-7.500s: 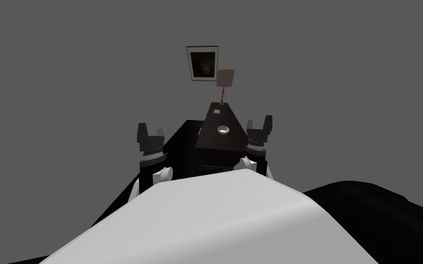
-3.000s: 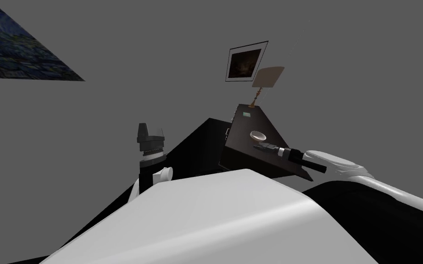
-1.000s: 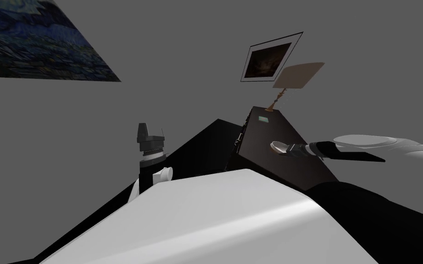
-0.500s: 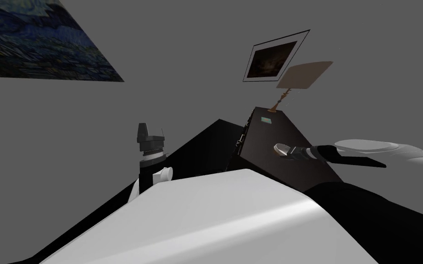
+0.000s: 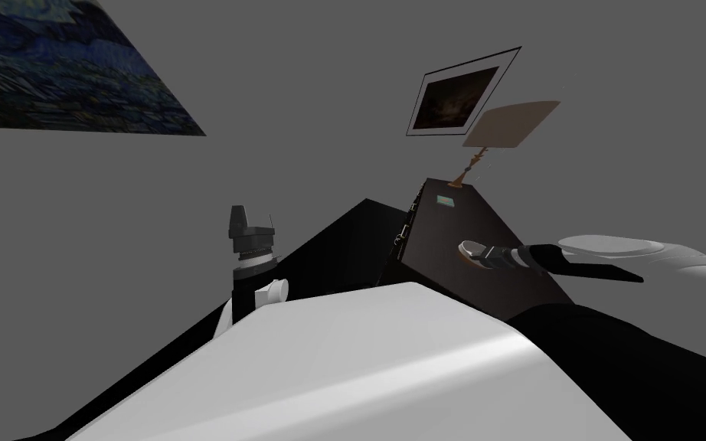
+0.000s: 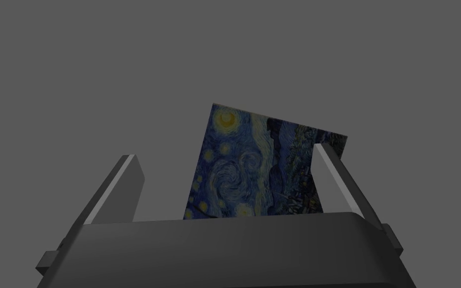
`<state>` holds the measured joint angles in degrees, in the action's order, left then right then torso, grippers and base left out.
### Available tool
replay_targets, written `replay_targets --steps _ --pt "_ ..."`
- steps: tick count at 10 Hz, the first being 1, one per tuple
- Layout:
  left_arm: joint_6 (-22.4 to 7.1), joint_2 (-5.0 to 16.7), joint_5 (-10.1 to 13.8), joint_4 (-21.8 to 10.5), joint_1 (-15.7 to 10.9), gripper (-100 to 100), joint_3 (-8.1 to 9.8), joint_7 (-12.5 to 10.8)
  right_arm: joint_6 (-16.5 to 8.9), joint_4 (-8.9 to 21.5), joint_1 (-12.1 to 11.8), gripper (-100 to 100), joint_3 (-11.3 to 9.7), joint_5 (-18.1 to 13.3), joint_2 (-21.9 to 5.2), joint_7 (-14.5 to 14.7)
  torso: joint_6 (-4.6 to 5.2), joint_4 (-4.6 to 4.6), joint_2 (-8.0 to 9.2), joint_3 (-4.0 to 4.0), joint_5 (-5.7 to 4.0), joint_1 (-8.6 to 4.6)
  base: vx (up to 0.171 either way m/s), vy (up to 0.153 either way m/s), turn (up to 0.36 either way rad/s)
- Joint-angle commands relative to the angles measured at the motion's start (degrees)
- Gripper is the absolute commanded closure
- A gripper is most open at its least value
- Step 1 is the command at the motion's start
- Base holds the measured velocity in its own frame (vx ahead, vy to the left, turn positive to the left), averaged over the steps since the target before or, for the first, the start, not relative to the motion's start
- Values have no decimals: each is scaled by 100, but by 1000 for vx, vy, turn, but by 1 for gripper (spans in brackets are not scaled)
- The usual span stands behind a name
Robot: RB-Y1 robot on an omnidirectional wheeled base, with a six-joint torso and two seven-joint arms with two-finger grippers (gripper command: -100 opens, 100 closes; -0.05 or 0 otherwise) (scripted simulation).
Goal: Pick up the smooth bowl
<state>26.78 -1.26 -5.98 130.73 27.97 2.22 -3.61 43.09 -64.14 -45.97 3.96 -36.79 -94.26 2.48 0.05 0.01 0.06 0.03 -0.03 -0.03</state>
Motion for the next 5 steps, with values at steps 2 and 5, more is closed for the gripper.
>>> replay_targets --steps 2,5 --pt "0 0 0 0 0 0 0 0 0 0 0 100 0 0 0 -1 0 0 0 0 0 0 0 0 0" --pt "0 0 0 0 0 0 0 0 145 -24 -37 100 141 53 -285 -128 2 3 12 7 6 3 -37 3 -72"
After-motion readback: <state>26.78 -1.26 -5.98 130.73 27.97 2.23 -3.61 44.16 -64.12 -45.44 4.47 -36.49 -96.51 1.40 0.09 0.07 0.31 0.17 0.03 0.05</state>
